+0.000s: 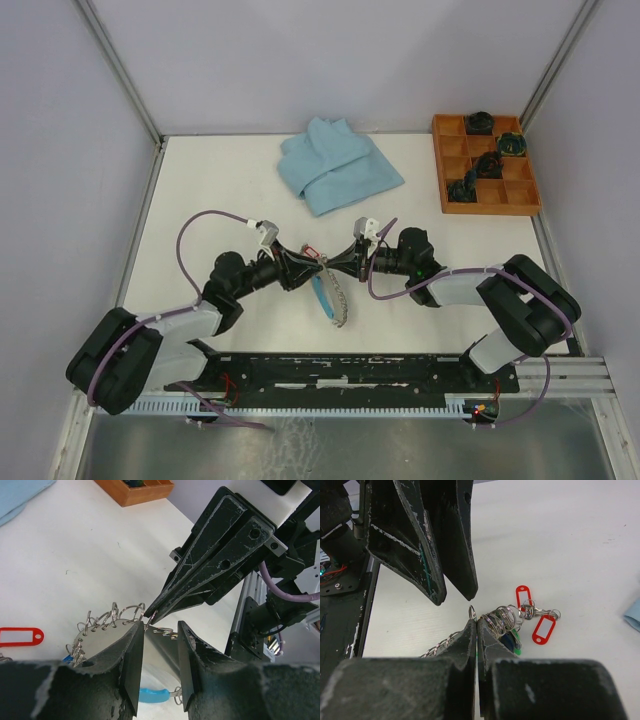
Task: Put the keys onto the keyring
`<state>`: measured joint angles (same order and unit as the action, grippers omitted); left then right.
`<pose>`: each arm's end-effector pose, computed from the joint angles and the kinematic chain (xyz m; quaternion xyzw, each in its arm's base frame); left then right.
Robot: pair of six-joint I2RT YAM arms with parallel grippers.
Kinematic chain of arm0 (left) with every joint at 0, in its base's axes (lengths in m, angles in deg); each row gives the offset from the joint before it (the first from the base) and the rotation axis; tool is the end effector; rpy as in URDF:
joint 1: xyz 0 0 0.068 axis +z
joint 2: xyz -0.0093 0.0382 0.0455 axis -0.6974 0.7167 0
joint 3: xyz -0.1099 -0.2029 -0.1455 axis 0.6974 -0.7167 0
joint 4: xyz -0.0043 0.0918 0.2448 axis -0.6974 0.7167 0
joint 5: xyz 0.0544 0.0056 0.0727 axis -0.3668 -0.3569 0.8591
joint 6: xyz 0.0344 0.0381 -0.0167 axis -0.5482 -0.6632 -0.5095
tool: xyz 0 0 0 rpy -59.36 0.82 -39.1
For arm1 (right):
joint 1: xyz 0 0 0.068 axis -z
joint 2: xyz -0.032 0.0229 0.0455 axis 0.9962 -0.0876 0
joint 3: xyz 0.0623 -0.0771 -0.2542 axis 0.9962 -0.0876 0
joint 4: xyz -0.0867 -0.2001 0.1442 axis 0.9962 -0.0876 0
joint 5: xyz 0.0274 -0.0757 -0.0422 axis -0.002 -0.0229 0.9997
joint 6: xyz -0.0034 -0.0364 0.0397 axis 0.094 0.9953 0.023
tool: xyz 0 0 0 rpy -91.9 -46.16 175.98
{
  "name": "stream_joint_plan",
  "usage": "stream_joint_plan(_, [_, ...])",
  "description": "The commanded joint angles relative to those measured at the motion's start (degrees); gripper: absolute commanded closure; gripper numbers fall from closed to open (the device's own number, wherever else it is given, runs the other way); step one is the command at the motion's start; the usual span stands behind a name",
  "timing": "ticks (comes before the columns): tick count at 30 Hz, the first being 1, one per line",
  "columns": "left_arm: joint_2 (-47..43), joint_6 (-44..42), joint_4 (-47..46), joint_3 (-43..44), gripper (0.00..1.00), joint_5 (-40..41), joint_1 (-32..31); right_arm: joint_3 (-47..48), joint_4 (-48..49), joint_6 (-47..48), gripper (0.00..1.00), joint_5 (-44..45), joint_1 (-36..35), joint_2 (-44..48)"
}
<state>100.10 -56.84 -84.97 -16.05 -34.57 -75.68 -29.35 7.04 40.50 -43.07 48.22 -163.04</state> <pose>0.1729 -0.1262 0.1925 0.1924 0.6827 -0.4982 0.4987 0.2136 0.1901 0.1852 -0.4370 0.5784 0.4714 0.5023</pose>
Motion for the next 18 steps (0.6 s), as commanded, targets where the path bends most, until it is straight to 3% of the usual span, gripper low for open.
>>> stream_joint_plan(1, [2.03,2.39,-7.69,0.11,0.61,-1.94,0.43,0.29,5.58,-1.27,0.99,-0.24,-0.21,1.28])
stream_joint_plan(11, [7.13,2.06,-10.39,0.94,0.63,-2.76,0.5,0.36,6.26,-2.14,0.99,-0.58,-0.18,1.08])
stream_joint_plan(18, [8.8,0.57,-12.33,1.98,0.72,-4.82,0.54,0.68,7.61,-3.54,0.99,-1.37,-0.24,0.27])
